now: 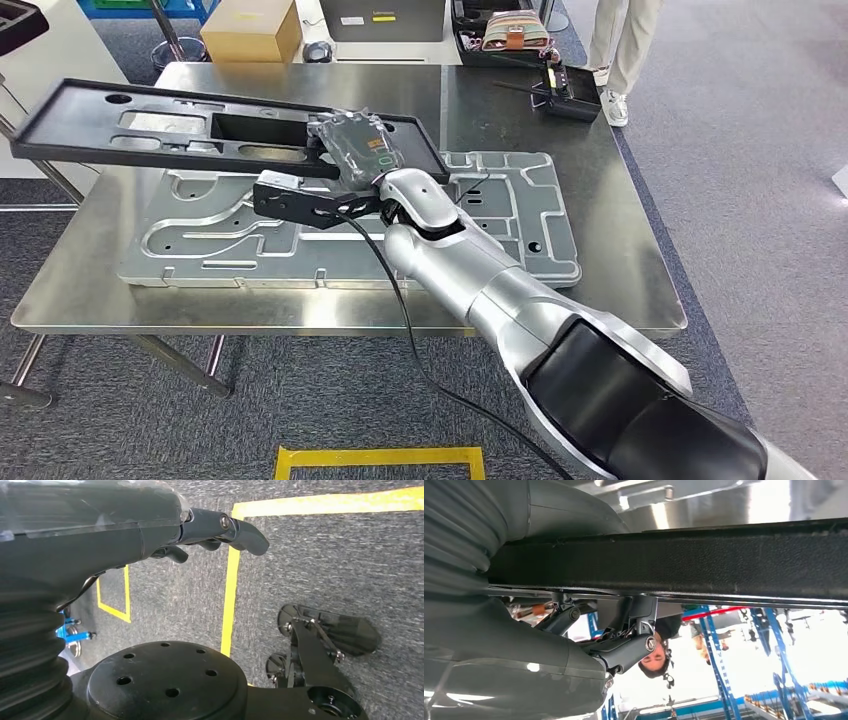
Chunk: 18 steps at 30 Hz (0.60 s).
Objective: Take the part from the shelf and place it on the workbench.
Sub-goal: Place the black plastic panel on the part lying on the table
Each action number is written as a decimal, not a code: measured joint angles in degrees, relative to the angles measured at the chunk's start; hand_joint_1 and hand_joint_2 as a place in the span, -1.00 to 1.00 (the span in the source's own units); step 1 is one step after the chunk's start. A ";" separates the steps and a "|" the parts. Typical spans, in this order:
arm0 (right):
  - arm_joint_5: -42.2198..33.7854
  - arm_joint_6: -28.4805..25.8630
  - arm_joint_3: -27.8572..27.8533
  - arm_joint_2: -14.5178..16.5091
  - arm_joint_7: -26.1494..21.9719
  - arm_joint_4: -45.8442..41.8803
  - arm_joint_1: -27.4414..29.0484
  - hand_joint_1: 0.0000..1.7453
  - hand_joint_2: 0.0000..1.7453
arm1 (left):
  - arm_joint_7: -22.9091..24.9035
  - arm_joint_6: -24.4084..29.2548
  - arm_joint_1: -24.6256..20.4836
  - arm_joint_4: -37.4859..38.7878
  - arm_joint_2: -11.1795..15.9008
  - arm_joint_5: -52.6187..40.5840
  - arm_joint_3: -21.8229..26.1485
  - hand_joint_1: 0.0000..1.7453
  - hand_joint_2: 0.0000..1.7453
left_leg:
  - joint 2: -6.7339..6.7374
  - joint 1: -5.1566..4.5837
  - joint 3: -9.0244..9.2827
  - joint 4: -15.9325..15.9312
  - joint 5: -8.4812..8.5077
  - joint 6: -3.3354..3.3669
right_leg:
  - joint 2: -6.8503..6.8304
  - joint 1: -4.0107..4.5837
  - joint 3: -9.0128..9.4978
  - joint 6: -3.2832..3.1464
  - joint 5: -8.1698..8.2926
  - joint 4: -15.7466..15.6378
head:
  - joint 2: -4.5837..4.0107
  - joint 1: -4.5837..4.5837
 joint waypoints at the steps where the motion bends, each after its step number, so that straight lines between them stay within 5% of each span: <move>1: 0.79 0.01 0.52 0.12 0.80 0.21 0.19 1.00 1.00 | 0.34 0.12 -0.02 0.00 -0.01 0.18 0.07 -1.00 1.00 | 0.00 -0.01 0.01 0.00 0.00 0.00 | 0.00 -0.01 0.01 0.00 0.00 0.00 | 0.00 0.00; 18: 9.30 -1.85 3.84 0.31 9.49 4.46 3.46 1.00 1.00 | -0.75 -1.58 0.39 0.00 -0.13 1.55 1.42 -1.00 1.00 | -0.01 -0.01 0.02 0.02 0.00 0.00 | -0.01 -0.01 -0.01 0.00 0.01 -0.01 | 0.00 0.00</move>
